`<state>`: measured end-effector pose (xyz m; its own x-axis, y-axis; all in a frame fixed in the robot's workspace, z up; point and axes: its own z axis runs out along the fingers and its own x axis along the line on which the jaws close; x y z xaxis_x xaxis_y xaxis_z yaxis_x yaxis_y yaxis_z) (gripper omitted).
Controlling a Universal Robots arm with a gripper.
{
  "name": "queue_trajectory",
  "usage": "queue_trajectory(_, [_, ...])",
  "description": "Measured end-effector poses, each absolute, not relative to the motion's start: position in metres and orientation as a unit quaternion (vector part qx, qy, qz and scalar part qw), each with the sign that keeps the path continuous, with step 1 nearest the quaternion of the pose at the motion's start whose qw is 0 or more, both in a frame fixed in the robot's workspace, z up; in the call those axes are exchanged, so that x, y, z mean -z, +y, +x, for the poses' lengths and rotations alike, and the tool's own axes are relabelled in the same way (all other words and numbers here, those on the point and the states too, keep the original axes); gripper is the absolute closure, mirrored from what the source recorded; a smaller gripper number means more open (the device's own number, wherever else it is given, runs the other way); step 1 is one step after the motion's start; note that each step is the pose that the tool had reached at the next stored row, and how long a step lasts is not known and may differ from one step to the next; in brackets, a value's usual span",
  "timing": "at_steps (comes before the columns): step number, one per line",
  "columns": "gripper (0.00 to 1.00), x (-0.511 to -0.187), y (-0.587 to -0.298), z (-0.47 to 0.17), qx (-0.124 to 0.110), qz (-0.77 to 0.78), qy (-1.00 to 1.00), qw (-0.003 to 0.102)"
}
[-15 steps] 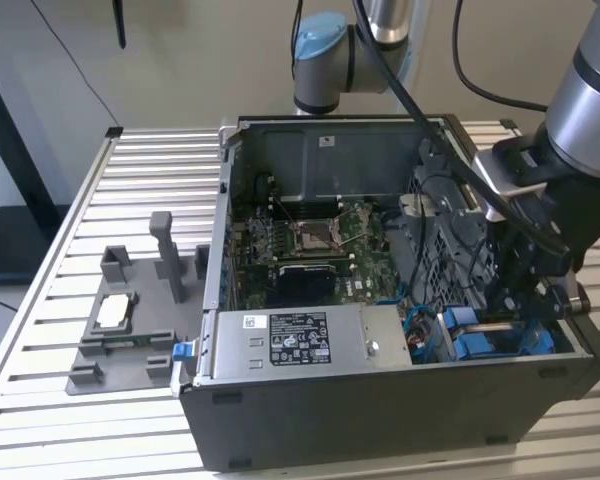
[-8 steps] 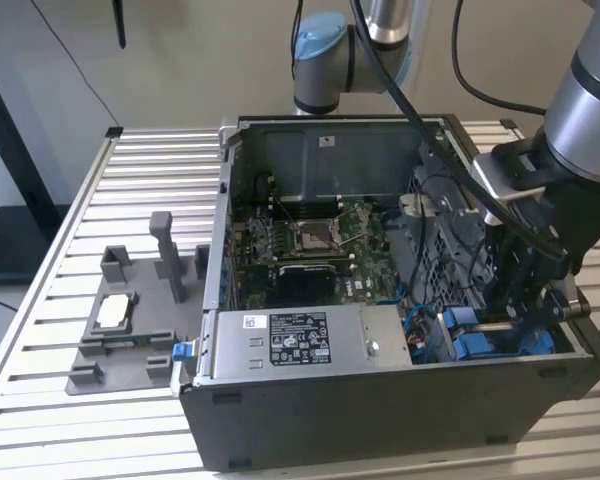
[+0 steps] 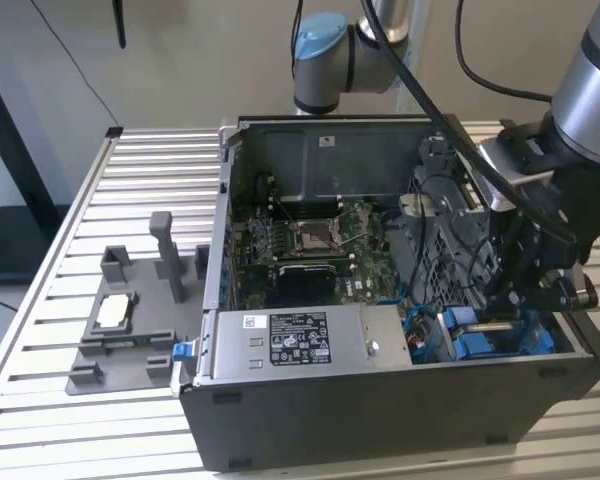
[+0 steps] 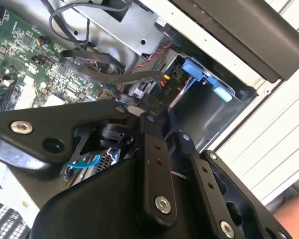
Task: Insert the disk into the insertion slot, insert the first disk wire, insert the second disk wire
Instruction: 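Insert the second disk wire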
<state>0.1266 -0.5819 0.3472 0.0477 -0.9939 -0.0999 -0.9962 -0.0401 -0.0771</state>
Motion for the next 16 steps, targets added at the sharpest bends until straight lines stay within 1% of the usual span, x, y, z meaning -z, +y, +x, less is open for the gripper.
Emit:
queue_trajectory(10, [0.76,-0.375,-0.582,0.127,-0.01,-0.721,0.69,0.062])
queue_trajectory(16, [0.76,-0.38,-0.582,0.127,-0.01,-0.721,0.69,0.062])
